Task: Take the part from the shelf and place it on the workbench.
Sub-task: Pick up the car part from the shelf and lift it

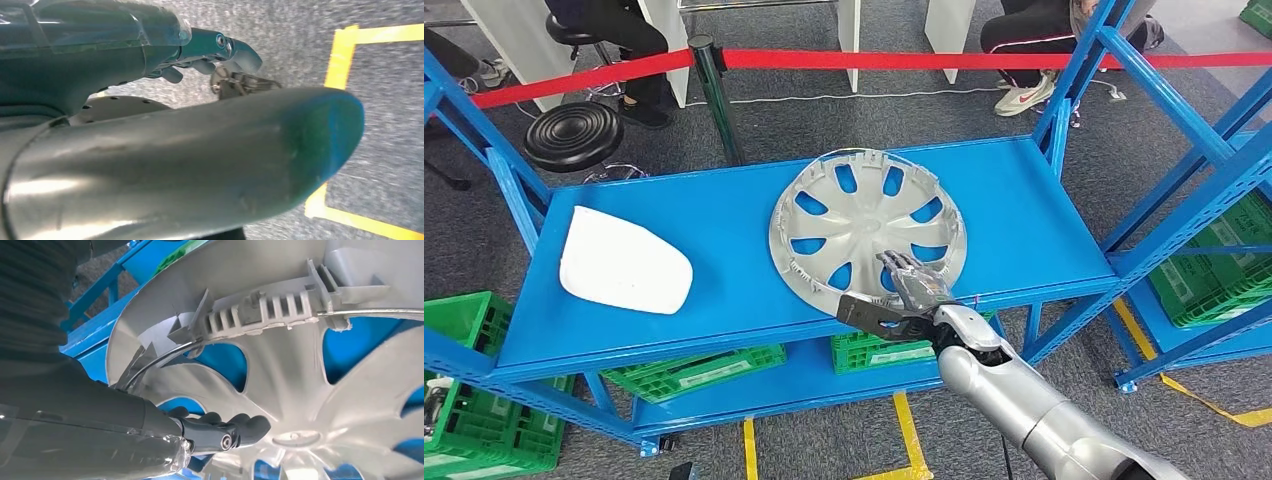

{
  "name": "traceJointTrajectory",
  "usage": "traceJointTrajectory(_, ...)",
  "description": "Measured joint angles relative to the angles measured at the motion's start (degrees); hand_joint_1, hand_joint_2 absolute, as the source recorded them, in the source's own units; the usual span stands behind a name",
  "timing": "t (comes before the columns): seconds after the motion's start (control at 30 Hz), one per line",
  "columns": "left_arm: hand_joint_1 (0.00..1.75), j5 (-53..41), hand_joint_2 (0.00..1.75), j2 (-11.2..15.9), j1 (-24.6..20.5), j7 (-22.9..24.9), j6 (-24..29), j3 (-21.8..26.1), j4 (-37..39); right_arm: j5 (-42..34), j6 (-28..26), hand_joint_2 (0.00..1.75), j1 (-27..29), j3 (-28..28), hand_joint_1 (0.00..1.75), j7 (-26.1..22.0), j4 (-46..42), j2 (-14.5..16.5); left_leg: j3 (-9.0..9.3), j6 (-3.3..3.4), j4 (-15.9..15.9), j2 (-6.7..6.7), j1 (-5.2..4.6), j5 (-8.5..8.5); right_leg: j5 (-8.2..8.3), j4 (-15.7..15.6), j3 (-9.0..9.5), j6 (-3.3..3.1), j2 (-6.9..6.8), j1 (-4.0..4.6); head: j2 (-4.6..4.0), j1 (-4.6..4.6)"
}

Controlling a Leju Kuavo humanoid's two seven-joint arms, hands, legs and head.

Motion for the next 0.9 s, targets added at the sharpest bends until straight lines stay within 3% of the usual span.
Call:
traceJointTrajectory(0.27,0.0,0.0,0.0,-0.9,0.0,1.7,-0.1,-0.7,0.0,-0.6,-1.1,1.75,0.9,0.0,0.0,0.3,0.7,-0.5,0.33,-0.02,0.0,-0.91,-0.01,-0.01,-0.08,-0.1,0.48,0.0,-0.44,0.01,0.0,0.0)
traceJointTrajectory(0.67,0.0,1.8,0.0,-0.4,0.3,1.4,0.5,-0.8,0.1,0.9,-1.4,1.75,3.0,-0.1,0.0,3.6,-3.8,-5.2,0.77,0.0,0.0,-1.65,-0.01,0.02,-0.31,-0.3,1.24,0.08,-1.16,0.01,0.0,0.0)
traceJointTrajectory(0.8,0.0,2.2,0.0,-0.2,0.3,1.2,0.7,-0.8,0.1,-0.4,-1.2,1.75,3.8,-0.3,1.75,4.8,-6.2,-7.0,0.81,0.01,0.0,-1.61,-0.02,0.02,-0.3,-0.4,1.31,0.09,-1.15,0.01,0.0,0.01)
traceJointTrajectory(0.9,0.0,2.9,0.0,0.0,0.4,0.9,0.8,-0.8,0.2,-3.8,-0.5,1.75,4.7,-1.3,1.75,6.2,-9.3,-9.3,0.89,0.02,0.0,-1.68,-0.04,0.01,-0.3,-0.4,1.34,0.09,-1.19,0.01,0.0,0.01)
